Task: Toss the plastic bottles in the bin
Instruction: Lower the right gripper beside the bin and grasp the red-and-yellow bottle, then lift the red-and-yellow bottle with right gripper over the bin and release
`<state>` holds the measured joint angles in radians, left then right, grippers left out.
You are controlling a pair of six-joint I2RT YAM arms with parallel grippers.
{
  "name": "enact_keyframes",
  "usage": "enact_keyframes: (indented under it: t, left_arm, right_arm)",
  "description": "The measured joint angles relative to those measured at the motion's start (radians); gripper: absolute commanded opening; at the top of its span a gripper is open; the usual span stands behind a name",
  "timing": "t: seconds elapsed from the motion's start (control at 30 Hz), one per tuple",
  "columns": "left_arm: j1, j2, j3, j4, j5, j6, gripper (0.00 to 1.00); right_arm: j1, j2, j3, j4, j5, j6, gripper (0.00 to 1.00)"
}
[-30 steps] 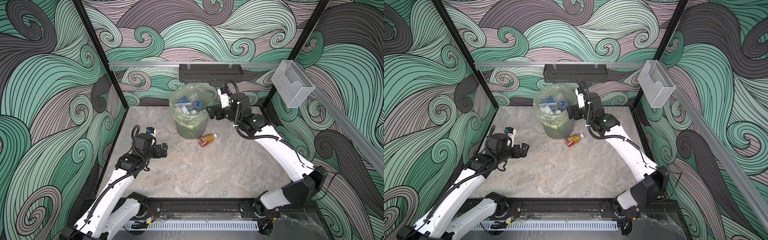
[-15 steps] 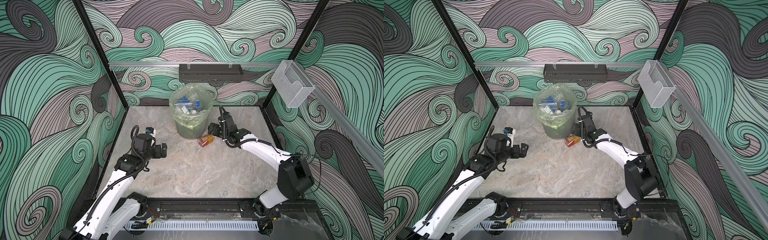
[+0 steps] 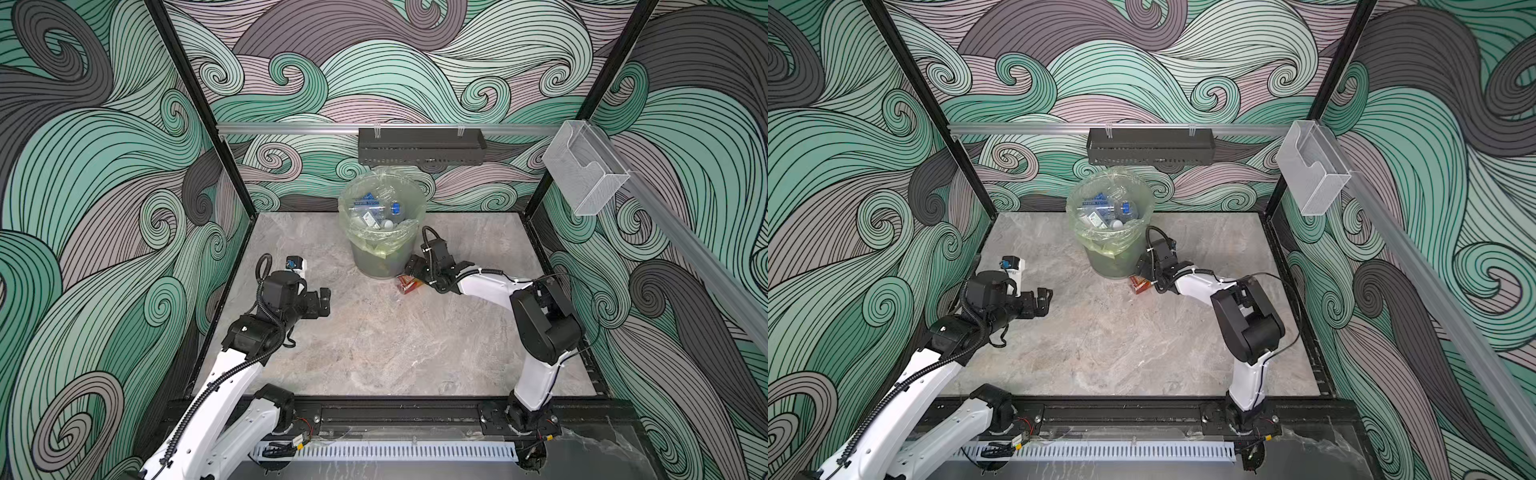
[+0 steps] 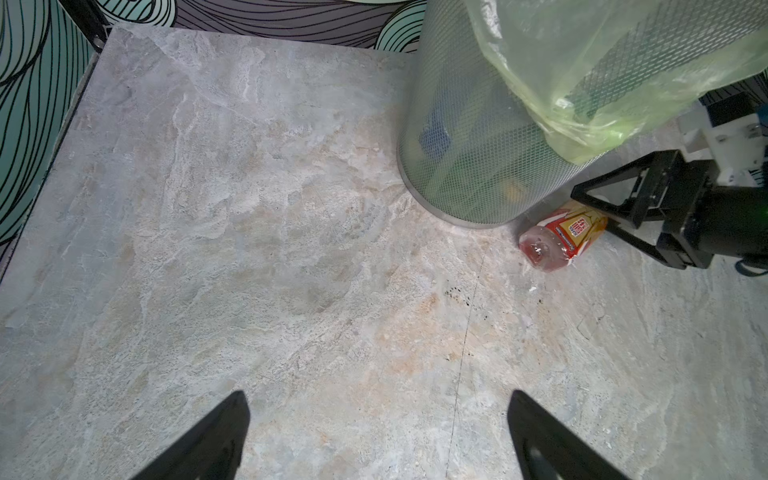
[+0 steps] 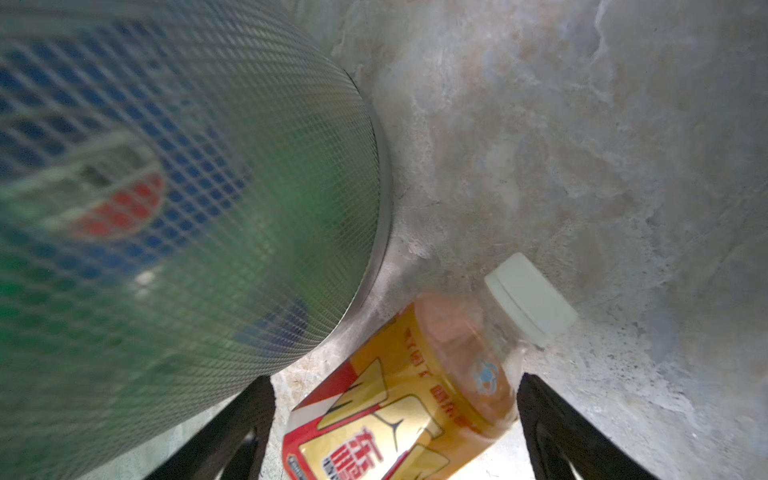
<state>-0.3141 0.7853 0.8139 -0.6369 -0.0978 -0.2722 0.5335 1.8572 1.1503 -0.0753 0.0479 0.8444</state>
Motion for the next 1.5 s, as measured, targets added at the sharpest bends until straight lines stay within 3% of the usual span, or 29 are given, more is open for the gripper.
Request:
enact_keyframes:
  t: [0.37, 1.0, 1.23, 1.5]
  left_arm:
    - [0.000, 0.001, 0.000, 0.000, -0.005, 0.000, 0.99]
    - [0.000, 0.003, 0.000, 0.000, -0.007, 0.000, 0.99]
    - [0.000, 0.005, 0.000, 0.000, -0.007, 0.000, 0.99]
    - [0.000, 0.015, 0.000, 0.001, -0.007, 0.000, 0.99]
  right_arm:
    - [0.000, 0.012, 0.000, -0.047, -0.003, -0.032, 0.86]
    - [-0.001, 0.016, -0.012, -0.203, -0.003, -0.278, 0.76]
    - [-0.001, 0.016, 0.007, -0.235, -0.003, -0.351, 0.56]
    - [-0.001, -0.058, -0.024, -0.236, -0.003, -0.381, 0.50]
